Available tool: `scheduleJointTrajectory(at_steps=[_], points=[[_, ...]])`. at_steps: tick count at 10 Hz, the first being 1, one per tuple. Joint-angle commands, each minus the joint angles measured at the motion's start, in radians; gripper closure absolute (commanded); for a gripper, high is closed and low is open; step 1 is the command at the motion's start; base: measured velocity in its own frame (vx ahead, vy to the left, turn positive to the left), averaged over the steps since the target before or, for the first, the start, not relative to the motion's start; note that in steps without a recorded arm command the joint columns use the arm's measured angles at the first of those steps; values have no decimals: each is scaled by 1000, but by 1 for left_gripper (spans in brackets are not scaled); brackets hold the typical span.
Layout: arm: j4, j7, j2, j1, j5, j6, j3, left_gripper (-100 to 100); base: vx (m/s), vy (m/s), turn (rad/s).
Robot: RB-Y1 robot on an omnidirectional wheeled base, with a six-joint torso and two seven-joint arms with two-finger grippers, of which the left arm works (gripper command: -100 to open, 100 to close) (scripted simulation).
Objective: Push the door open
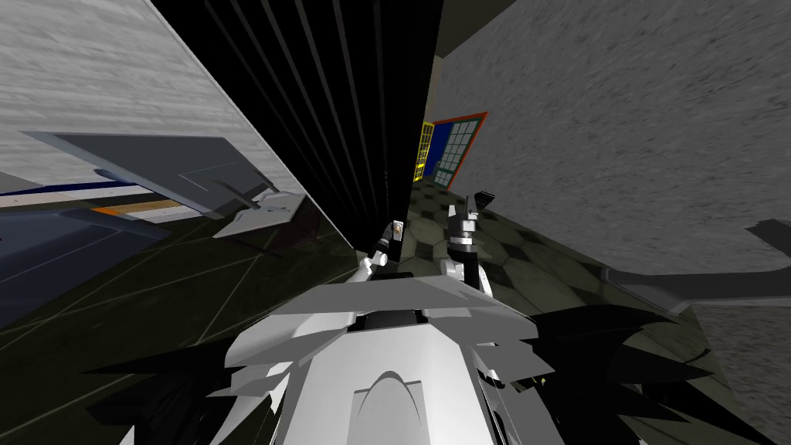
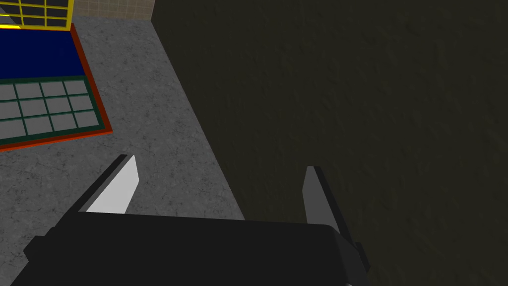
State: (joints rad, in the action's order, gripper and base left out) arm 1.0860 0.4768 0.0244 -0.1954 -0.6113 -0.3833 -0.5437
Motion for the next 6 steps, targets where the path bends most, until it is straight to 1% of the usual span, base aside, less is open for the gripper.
scheduleJointTrajectory(at_steps=[1,2,3,6], points=[[-10,11,-9,-17,-19,1,3,-100,-59,-217,-67],[-5,7,-5,-9,-12,0,2,-100,-16,-81,-27],[-5,7,-5,-9,-12,0,2,100,-1,6,28],[-5,7,-5,-9,-12,0,2,100,2,20,-16]])
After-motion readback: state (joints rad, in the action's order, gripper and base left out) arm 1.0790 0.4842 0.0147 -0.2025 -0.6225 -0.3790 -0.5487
